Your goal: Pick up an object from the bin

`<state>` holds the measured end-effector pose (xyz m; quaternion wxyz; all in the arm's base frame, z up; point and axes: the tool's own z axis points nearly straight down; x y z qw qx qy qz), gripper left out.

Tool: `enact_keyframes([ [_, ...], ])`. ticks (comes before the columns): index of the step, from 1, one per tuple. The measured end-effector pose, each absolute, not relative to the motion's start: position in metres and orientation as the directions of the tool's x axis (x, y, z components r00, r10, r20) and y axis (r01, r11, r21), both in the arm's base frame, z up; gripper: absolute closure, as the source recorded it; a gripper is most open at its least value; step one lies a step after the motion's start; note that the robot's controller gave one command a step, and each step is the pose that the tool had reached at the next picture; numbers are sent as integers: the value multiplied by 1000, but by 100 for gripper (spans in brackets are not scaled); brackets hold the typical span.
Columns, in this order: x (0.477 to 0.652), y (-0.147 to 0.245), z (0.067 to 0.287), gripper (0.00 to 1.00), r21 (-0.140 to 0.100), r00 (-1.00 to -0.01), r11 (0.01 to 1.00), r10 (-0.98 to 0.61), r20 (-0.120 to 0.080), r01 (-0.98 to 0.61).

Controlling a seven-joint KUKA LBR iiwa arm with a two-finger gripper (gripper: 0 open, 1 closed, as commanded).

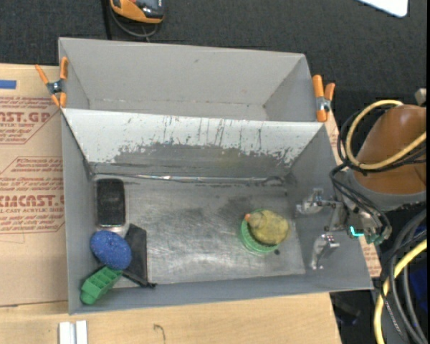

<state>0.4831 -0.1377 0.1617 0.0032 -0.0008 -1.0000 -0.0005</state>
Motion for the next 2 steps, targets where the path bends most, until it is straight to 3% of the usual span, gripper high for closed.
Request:
enact_keyframes([
  [1,485,-137,165,0,-1,-1000,1000,0,0,0],
  [2,544,-96,123,0,-2,-1000,1000,-30,-8,-30],
])
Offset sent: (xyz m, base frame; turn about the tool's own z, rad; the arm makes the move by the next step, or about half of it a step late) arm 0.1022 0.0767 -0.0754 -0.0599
